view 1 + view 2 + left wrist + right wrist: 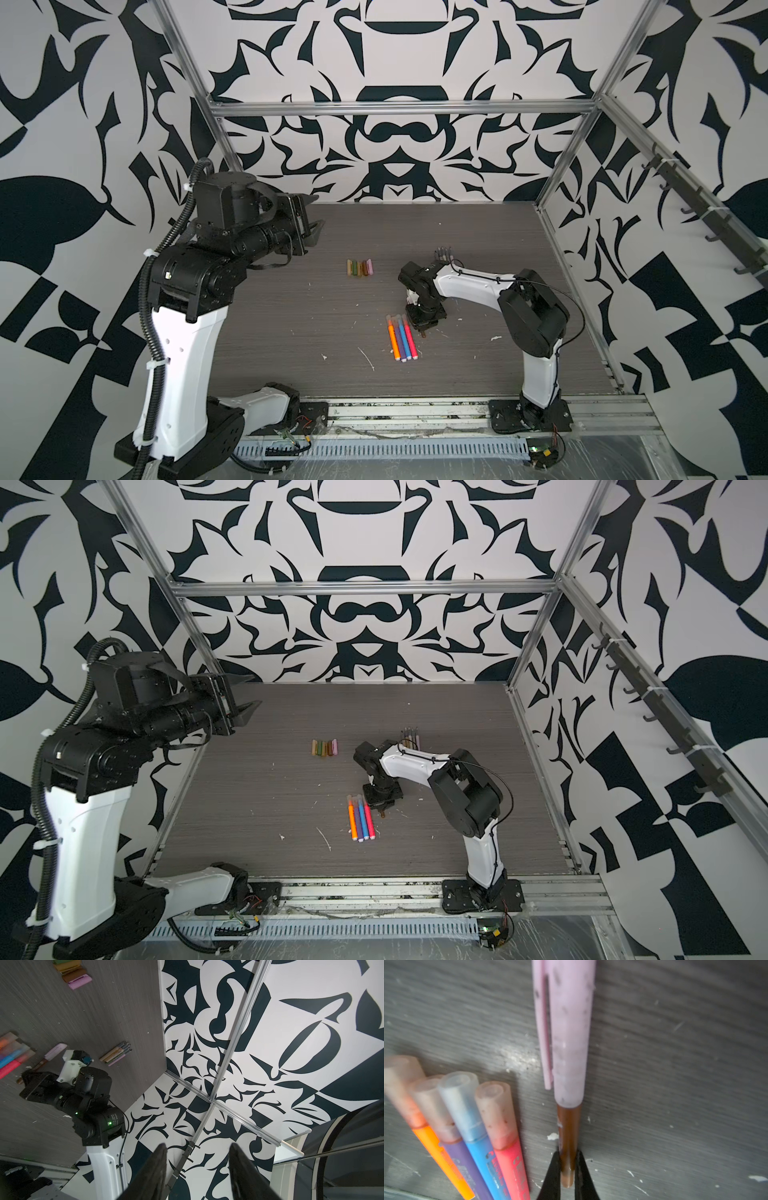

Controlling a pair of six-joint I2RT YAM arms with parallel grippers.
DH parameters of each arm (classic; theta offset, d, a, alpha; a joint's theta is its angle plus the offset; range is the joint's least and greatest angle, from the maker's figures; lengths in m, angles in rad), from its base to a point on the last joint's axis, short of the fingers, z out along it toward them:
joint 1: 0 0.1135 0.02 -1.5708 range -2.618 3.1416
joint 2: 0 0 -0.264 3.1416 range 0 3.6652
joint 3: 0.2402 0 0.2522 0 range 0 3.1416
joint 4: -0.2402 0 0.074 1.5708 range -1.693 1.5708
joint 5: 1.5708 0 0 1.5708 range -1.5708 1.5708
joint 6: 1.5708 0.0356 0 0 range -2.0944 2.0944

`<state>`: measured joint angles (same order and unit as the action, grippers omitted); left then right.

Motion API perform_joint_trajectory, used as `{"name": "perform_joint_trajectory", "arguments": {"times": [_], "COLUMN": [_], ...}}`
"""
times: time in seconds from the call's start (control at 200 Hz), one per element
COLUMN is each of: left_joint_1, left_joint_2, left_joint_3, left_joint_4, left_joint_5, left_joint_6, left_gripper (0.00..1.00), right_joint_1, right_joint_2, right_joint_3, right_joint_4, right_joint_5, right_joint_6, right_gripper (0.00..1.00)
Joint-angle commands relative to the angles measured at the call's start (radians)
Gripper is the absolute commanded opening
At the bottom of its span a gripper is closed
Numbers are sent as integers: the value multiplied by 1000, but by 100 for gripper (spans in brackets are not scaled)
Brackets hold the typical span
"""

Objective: Open the pen caps

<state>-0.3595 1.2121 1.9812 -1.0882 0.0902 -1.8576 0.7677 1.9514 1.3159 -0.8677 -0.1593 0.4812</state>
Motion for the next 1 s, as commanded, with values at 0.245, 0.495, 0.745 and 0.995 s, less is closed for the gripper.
{"name": "perform_joint_trajectory", "arguments": {"times": [0.245,0.495,0.745,0.995], "left_joint_1": [-2,-2,-2,-16], "left_joint_2": [28,-104,-164,54], "left_joint_3": [-28,-377,-742,-706], "left_joint_4": [1,281,675,596], "left_joint_5": [9,-84,100,346], "left_joint_6": [-24,164,647,966], "left_gripper": [51,53,59,55], "right_joint_1": [3,1,-58,-122], "right_joint_2": [-54,-120,-207,-332], "right_joint_3": [0,72,158,137], "right_joint_4": [-62,-56,-74,-68], "right_joint_5": [44,72,-88,-368], "right_joint_6": [-19,-41,-108,-157], "right_gripper": [0,0,0,0]}}
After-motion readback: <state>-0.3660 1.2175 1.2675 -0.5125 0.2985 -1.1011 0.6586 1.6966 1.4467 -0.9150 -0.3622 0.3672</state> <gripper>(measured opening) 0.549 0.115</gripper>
